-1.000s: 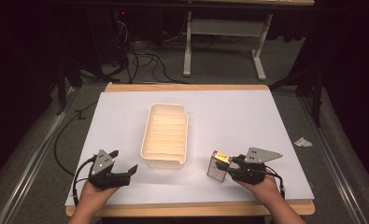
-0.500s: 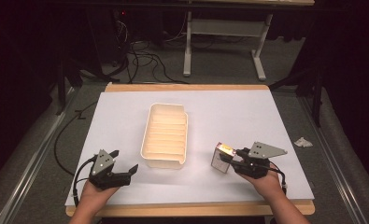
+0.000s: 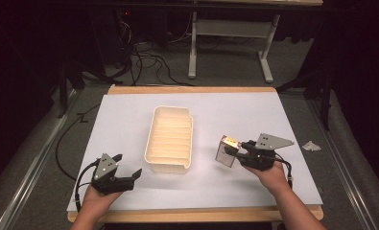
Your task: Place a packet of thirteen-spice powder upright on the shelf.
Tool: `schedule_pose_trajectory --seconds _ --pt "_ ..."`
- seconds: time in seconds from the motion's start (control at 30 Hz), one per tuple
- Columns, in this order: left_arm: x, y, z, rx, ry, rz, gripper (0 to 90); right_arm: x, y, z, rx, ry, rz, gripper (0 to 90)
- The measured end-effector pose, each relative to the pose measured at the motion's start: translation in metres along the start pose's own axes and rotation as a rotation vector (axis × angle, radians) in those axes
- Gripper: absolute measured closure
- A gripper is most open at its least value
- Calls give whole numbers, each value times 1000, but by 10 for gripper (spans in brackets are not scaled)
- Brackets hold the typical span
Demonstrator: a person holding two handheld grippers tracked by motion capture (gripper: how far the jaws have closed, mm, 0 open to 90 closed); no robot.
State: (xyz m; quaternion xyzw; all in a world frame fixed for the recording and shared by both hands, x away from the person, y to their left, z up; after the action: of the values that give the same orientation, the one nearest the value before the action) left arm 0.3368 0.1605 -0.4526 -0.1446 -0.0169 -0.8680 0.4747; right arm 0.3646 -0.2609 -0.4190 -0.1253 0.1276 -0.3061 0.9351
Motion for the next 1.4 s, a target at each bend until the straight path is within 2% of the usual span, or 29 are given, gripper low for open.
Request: schedule_pose_trajectory --seconds 0.33,0.47,0.67,1.13,1.4 --pt "-2 -2 2 11 -12 5 116 11 15 17 13 -8 70 686" --pt "-2 -2 2 10 -12 7 116 13 23 27 26 -19 111 685" --pt "-1 -3 2 11 -13 9 117 12 32 35 28 -41 141 685" --pt "-3 -5 2 10 -11 5 117 -2 56 53 15 -103 222 689" --pt "-2 -5 2 8 -10 2 116 -17 70 59 2 -131 280 688"
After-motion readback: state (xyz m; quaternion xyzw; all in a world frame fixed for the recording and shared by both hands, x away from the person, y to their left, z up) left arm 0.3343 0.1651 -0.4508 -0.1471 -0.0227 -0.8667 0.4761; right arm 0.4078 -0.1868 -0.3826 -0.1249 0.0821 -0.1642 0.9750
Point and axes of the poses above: each handheld gripper's, and its own axes: y roughly forward along the jaws, z roughly out of its top, x roughly to its right, the point moved 1 cm from there along y, roughly forward along the jaws, and after that the axes turned 9 degrees about y, right-handed, at the moved point
